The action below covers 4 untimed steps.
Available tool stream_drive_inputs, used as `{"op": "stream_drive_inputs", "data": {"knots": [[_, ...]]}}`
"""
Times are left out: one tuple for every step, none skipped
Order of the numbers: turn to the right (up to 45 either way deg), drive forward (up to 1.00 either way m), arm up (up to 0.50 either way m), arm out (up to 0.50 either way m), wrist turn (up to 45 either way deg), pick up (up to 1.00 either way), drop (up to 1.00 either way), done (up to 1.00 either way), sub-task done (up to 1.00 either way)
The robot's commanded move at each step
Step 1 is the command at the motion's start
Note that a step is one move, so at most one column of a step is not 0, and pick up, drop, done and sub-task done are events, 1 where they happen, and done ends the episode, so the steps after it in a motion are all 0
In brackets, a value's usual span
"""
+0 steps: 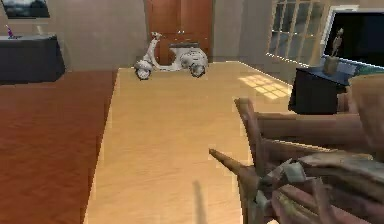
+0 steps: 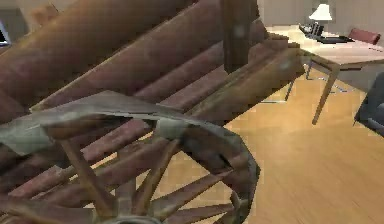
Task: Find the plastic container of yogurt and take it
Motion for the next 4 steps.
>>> {"op": "stream_drive_inputs", "data": {"knots": [[-45.0, 0.0, 0.0, 0.0, 0.0, 0.0, 0.0, 0.0, 0.0], [-45.0, 0.0, 0.0, 0.0, 0.0, 0.0, 0.0, 0.0, 0.0], [-12.0, 0.0, 0.0, 0.0, 0.0, 0.0, 0.0, 0.0, 0.0], [-3.0, 0.0, 0.0, 0.0, 0.0, 0.0, 0.0, 0.0, 0.0]]}}
